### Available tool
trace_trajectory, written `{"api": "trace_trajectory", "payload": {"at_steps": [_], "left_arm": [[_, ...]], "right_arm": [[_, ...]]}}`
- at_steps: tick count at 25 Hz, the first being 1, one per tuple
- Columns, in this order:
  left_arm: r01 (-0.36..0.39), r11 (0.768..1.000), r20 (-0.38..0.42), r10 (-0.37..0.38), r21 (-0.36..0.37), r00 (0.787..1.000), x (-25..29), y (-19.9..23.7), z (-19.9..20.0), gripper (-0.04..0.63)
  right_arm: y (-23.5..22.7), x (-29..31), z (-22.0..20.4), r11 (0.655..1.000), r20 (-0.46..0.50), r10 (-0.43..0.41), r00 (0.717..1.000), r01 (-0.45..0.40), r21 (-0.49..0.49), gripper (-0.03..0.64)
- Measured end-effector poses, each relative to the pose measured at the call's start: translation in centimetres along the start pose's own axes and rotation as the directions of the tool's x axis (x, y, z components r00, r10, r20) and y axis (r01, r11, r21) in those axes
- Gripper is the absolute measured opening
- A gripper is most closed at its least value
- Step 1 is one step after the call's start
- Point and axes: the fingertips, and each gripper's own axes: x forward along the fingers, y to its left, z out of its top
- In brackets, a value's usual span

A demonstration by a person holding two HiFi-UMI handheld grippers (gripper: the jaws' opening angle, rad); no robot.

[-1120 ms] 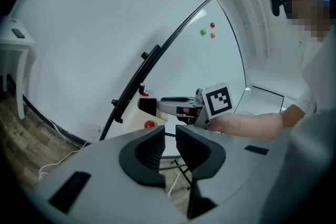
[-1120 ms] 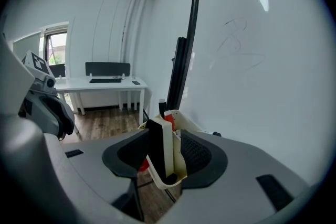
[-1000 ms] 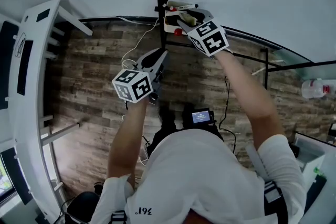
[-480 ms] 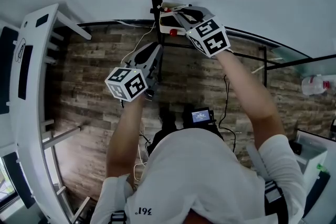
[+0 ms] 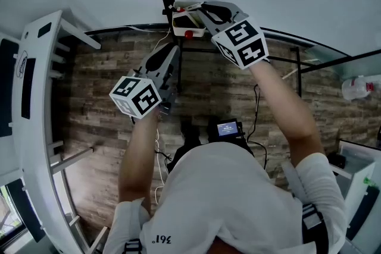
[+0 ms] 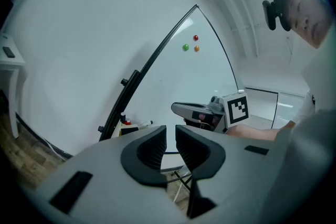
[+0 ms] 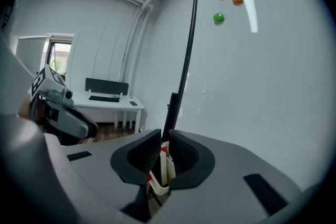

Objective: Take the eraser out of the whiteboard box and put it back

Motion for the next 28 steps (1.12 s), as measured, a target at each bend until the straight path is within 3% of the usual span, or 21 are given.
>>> {"api": "trace_trajectory", "payload": {"at_steps": [11,19,28], "left_arm": [[0.036,0.999,0.031,-0.037,0.019,0.999,-2.4,-2.7,0.6,0.06],[0.04,0.999,0.034,-0.04,-0.002,0.999,-4.0,-4.2,-0.5,0.06],[0.027,0.999,0.031,-0.026,-0.04,0.999,-5.4,-4.9,-1.3,0.06]], "right_arm": [[-0.2,-7.7,1.0,0.995,0.094,-0.065,0.993,0.058,0.081,0.063],[-0.5,-11.7,-1.2,0.972,0.107,-0.129,0.986,0.105,0.21,0.063],[0.9,-14.0,-3.1,0.957,0.094,-0.15,0.984,0.121,0.265,0.063]]}}
